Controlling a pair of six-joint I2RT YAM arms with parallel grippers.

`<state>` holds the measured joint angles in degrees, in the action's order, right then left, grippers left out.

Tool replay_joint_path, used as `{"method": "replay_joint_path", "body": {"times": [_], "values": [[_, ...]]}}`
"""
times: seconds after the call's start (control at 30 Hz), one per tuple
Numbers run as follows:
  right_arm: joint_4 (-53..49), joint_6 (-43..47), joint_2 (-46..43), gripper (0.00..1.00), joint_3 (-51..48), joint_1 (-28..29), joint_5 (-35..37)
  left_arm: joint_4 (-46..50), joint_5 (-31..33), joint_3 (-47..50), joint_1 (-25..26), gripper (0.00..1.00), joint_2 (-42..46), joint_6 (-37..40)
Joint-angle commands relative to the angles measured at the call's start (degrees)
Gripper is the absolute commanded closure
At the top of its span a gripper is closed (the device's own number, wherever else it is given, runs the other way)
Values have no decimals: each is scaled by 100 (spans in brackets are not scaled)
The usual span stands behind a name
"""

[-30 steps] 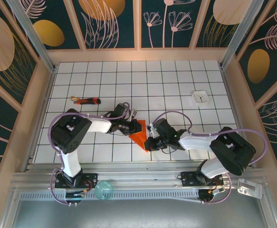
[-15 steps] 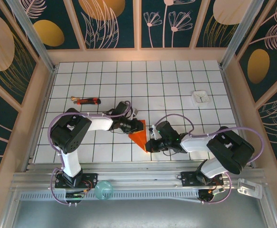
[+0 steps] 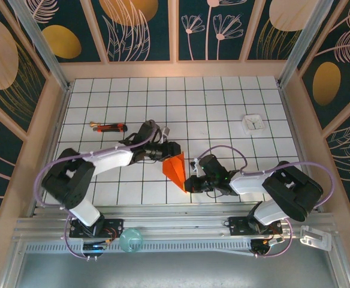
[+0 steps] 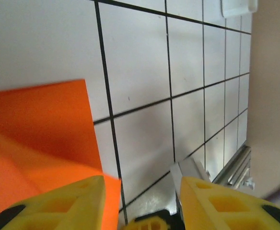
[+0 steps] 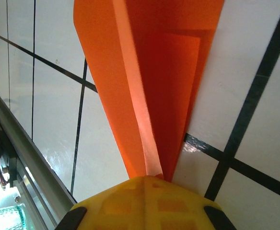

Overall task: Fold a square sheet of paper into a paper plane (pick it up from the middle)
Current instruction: Fourth fold the wing at the center of the table.

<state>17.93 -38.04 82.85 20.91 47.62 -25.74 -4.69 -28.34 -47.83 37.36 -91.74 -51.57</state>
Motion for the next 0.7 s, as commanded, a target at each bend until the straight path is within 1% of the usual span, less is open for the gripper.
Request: {"method": "replay_joint_path", "body": {"times": [0.0,0.1,0.17,0.27,0.37,0.47,0.67], "values": [[-795,-189,103,100,-284,-16,262,-333,71,623,156,58,422,-585],[-811,-222,108,100,-273,-15,275,-598,200,1118,333,68,726,-904],[-860,-234,89,100,-263,-23,293,-883,229,1378,489,79,772,-1085],[-904,-231,73,100,-270,-34,330,-1164,145,1438,643,90,500,-1200],[-918,-236,73,100,-271,-34,350,-1554,67,1453,744,97,218,-1384],[-931,-241,49,100,-289,-38,376,-1641,50,1365,838,100,16,-1423],[-945,-240,46,100,-288,-42,403,-1794,-23,1345,939,100,-295,-1568]]}}
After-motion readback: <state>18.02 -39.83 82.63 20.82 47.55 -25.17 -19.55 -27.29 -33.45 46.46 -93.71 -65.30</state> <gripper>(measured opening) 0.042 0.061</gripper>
